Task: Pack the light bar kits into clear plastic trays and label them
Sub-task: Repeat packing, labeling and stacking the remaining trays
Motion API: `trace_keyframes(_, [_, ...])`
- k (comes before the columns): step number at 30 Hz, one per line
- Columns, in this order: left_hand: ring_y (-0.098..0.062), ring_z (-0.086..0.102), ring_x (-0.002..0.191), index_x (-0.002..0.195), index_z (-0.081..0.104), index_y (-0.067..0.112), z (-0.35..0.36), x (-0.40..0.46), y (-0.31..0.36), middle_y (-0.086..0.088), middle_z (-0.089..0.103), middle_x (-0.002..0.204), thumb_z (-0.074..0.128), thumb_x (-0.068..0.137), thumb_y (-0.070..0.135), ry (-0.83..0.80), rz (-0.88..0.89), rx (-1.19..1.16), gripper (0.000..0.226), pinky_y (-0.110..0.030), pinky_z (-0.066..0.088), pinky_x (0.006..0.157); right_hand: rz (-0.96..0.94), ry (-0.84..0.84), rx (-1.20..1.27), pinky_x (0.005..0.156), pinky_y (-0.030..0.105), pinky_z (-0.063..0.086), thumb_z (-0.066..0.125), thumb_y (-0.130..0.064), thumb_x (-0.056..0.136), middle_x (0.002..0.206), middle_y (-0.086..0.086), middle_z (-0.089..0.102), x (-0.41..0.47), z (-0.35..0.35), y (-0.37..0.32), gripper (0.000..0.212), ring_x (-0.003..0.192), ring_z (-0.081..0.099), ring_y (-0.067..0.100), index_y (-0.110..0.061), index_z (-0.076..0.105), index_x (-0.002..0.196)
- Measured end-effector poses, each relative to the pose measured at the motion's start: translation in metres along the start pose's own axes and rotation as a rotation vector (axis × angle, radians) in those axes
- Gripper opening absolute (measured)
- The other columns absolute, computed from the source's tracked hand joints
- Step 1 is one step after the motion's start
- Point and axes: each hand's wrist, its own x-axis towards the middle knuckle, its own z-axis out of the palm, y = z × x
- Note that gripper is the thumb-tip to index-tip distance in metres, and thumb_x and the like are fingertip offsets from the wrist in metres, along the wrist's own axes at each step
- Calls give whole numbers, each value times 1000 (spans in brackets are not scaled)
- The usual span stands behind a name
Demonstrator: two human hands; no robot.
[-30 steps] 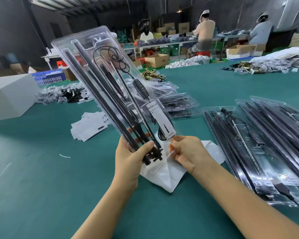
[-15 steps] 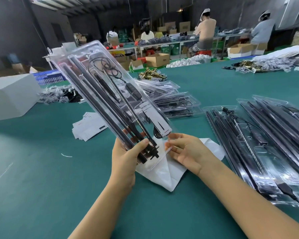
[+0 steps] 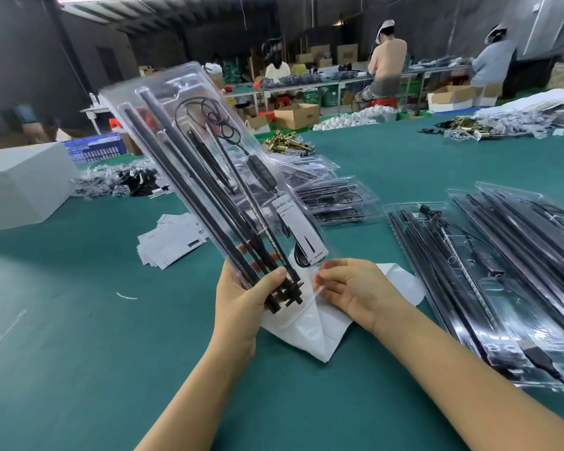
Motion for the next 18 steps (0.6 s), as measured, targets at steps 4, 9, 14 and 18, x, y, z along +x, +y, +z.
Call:
trace_keyframes(4, [-28,68,99,110,60,20,5,-5,5,-8,71,105,75,76,21,-65,65,68,38,-47,54,88,-35,77,-18,50,29,47,49,16,81,55,8,53,1,3,-2,19,53,52,19,-2,50,75])
trace_keyframes(9, [-37,66,90,105,60,13,2,-2,16,-15,70,100,70,77,17,94,54,-32,29,-59,52,82,-170,-67,-69,65,29,54,63,6,84,92,14,60,-9,-7,-8,37,68,65,22,-13,49,113])
trace_keyframes(14, [-18,62,62,92,59,13,-11,3,23,-2,69,77,70,83,10,193,-10,-154,14,-39,47,61,-972,17,-893,90,17,43,53,-2,77,129,-3,50,-18,-3,-4,54,114,55,13,-33,54,122])
trace_keyframes(18, [-23,70,73,91,65,16,-9,0,27,-6,72,84,70,81,8,146,13,-172,14,-39,59,63,-1379,141,-1479,96,45,47,77,-4,71,137,12,54,-13,0,12,61,125,52,34,-8,59,129])
